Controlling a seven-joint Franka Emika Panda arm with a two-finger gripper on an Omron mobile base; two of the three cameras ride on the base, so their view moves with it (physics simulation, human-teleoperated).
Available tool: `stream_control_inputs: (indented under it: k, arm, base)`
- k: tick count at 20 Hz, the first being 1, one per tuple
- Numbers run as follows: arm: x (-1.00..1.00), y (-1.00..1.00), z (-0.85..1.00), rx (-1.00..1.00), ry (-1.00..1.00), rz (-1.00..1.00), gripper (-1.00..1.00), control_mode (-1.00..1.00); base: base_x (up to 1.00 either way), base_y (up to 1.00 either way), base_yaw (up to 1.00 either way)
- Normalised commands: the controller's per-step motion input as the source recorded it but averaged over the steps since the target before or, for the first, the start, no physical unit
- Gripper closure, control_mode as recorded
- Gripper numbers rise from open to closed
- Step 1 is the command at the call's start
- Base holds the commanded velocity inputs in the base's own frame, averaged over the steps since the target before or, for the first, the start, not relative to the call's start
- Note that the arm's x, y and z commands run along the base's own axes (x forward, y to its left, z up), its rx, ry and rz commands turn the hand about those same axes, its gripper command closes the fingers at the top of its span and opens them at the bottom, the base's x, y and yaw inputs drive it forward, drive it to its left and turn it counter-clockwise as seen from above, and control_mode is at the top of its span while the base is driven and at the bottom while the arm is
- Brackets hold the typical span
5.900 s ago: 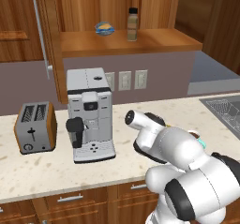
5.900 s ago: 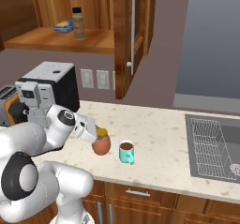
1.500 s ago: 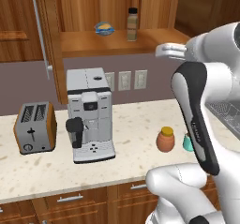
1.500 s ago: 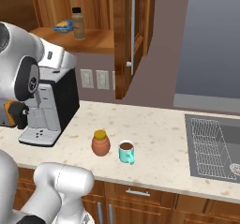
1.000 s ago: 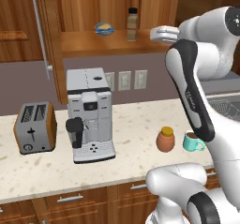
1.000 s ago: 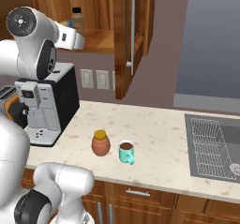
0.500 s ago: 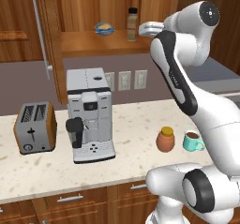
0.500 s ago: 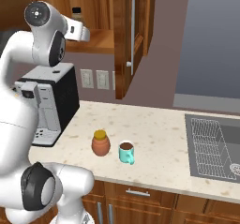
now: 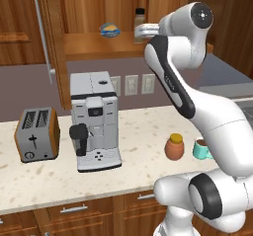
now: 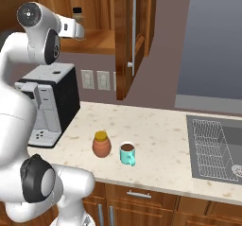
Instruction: Pick the cinnamon and honey bottle from the cabinet and place them next to the mug.
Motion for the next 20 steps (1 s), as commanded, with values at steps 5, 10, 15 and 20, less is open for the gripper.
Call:
stream_control_inputs:
  k: [5, 10, 15, 20]
  arm:
    - [0.01, 0.00, 0.02, -0.01, 0.05, 0.00, -1.00, -1.00]
    - [0.02, -0.02, 0.05, 0.00, 0.09, 0.00, -1.00, -1.00]
    - [0.03, 0.00, 0.16, -0.01, 0.10, 0.00, -1.00, -1.00]
    - [0.11, 0.00, -0.04, 0.00, -0.01, 0.00, -1.00, -1.00]
  base:
    - [0.00, 0.00, 0.00]
    - [0.00, 0.00, 0.00]
    - [0.00, 0.00, 0.00]
    - [0.00, 0.00, 0.00]
